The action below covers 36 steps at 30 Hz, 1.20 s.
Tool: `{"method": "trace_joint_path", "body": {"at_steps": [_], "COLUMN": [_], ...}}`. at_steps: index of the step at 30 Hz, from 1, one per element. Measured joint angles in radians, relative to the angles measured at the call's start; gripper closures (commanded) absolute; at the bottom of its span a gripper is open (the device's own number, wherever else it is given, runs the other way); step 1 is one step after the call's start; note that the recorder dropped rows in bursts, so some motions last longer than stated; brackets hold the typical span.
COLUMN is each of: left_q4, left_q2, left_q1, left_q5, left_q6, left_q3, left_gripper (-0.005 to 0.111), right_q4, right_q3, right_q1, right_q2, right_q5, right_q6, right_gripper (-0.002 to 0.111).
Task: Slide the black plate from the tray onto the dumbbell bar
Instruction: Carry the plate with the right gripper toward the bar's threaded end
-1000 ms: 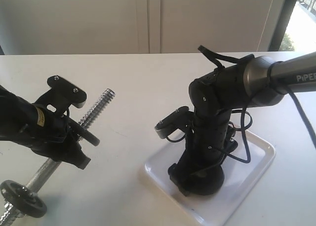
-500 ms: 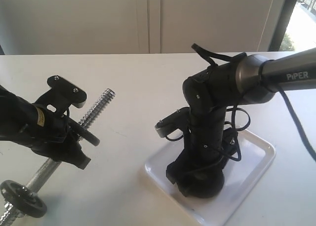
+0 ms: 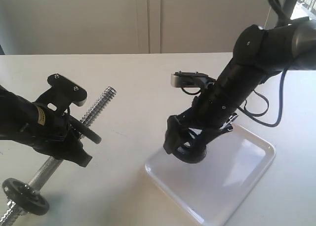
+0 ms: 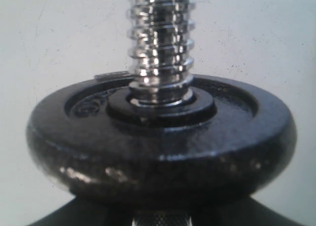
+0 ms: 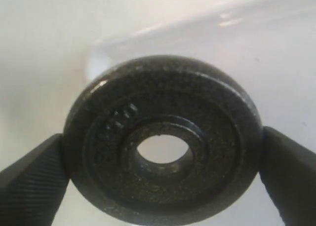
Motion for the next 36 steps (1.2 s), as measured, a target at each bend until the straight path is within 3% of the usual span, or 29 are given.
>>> {"method": "trace_joint_path", "body": {"at_steps": [6, 10, 18, 36], "left_q4": [-0.006, -0.009, -0.002, -0.006], "left_q2": [0.000, 0.000, 0.000, 0.000], "left_q1": [0.000, -0.011, -0.093, -0.100], "left_q5": [-0.015, -0.022, -0.029, -0.034], "left_q6": [0.000, 0.000, 0.024, 0.028], "left_q3": [0.000, 0.000, 0.000, 0.000], "left_gripper": [0.107, 0.107, 0.107, 0.107], "right_q4": [0.429, 0.590, 0.634, 0.894], "right_q3": [0.000, -0.002, -0.092, -0.193], "right_q1": [-0.077, -0.095, -0.114, -0.114], "right_q2": [0.000, 0.000, 0.035, 0.215], "right_q5": [0.106, 0.128, 0.126, 0.118], "right_q6": [-0.428, -0.574, -0.606, -0.678], "right_gripper": [0.108, 0.108, 0.108, 0.108]}}
